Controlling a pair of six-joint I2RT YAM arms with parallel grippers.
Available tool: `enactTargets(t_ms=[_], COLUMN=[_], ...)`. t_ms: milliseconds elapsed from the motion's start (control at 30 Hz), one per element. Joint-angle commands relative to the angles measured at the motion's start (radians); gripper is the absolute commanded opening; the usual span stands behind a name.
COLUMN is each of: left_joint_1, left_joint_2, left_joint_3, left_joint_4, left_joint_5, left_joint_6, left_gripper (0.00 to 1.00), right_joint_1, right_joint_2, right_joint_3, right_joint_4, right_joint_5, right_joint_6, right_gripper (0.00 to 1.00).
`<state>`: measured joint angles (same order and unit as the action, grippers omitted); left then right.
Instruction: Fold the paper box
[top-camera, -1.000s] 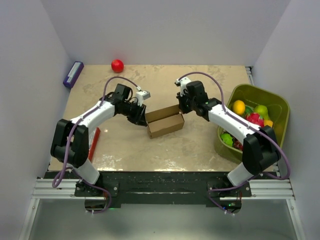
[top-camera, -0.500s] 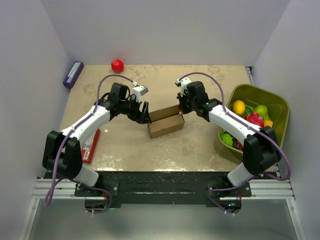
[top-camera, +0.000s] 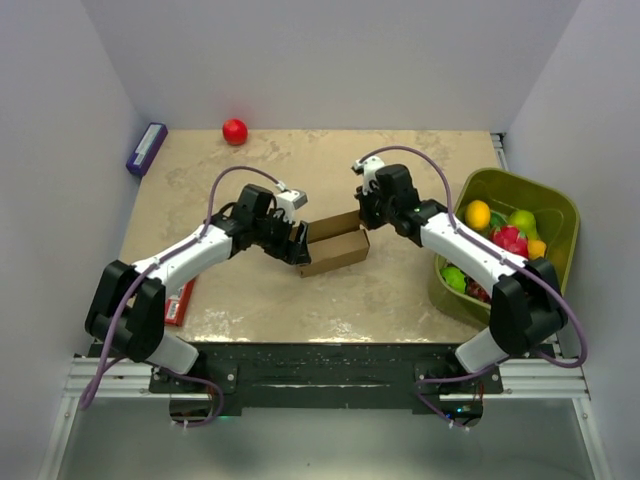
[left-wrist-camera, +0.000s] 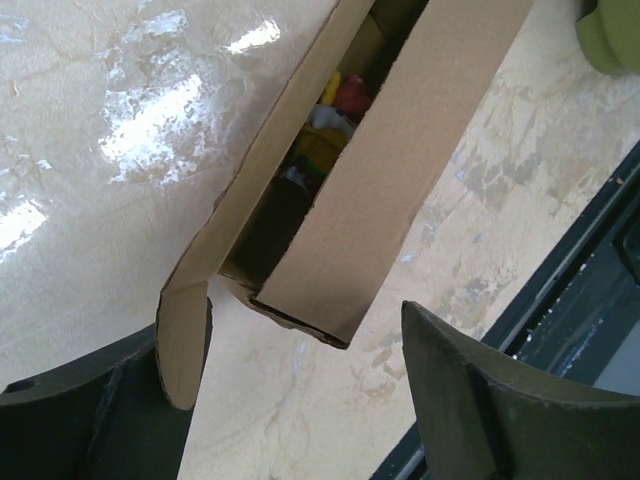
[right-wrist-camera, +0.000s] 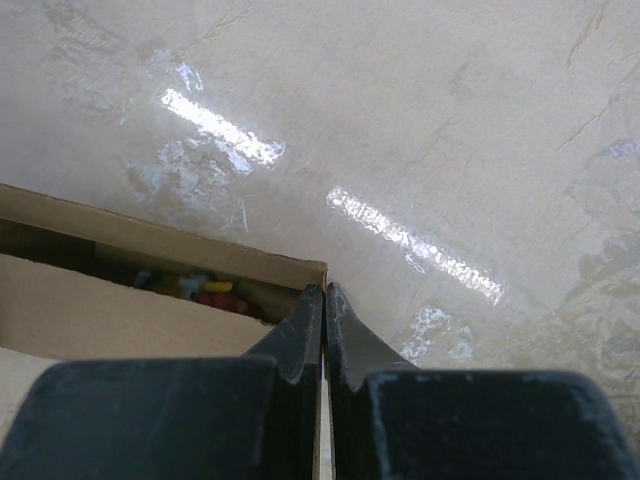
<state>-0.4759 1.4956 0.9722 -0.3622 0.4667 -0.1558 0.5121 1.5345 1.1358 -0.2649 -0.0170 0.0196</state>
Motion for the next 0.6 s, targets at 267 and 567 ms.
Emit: enactTargets(t_ms=[267,567], left_joint_1=[-0.007,-0.006], left_joint_2=[-0.012,0.003], left_joint_3=[-0.115,-0.145], left_joint_4=[0.242,0.279], left_joint_5=[-0.05,-0.039], left_joint_6=[-0.116,-0.133], left_gripper=[0.53,0.42], right_joint_1=[0.022,0.037], right_joint_2=[-0.068,-0.112], right_joint_3=[-0.059,-0.126], right_joint_4=[0.044,0.073], right_joint_5=[0.038,0.114], right_joint_6=[0.049,0.141], right_gripper=[0.0,0.0])
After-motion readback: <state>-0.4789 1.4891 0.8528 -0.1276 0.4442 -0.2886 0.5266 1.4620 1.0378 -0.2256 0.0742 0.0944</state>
